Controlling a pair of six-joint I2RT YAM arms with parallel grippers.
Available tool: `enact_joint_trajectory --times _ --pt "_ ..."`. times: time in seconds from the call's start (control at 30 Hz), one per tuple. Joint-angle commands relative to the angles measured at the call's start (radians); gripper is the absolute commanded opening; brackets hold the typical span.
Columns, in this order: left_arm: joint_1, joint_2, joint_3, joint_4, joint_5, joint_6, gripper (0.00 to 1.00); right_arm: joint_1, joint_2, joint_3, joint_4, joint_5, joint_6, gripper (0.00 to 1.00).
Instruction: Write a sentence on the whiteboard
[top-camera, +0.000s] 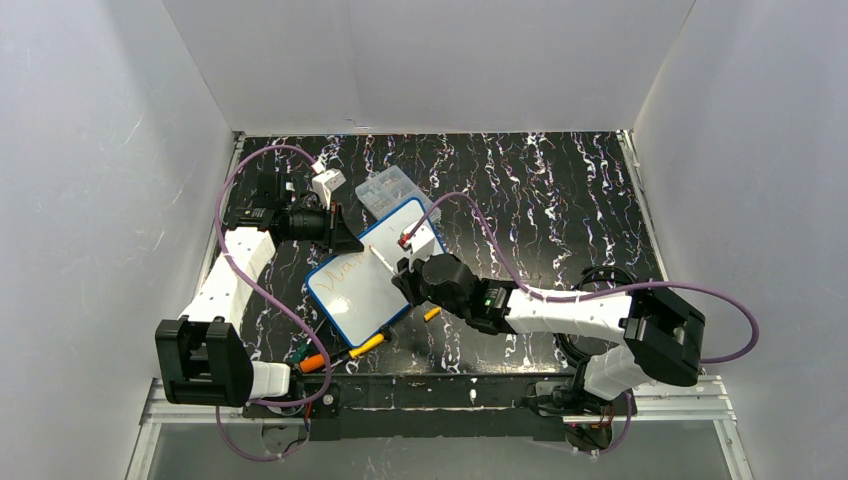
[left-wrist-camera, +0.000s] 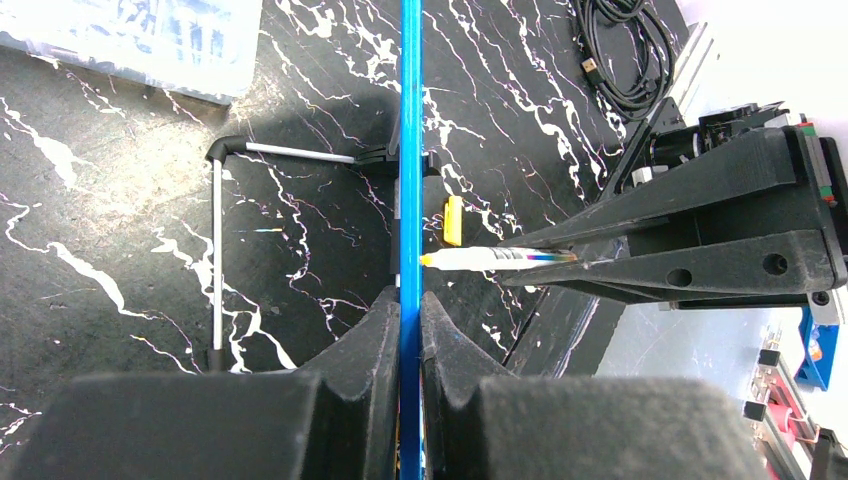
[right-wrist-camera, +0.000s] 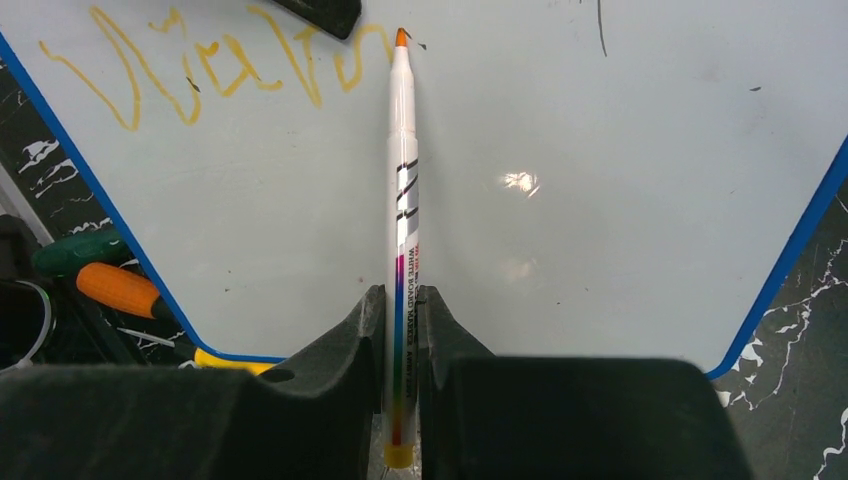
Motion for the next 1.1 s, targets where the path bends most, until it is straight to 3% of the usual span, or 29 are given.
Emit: enact_joint_trajectory --times 0.0,1.07 --pt "-0.006 -0.02 -0.014 -0.046 0.031 0.001 0.0 -0.006 0.015 0.052 -0.007 0.041 0.0 0.01" --pt "-0.006 -0.024 -0.013 -0.046 0.033 0.001 0.0 -0.02 -0.004 -0.013 -0.076 0.001 0.065 0.01"
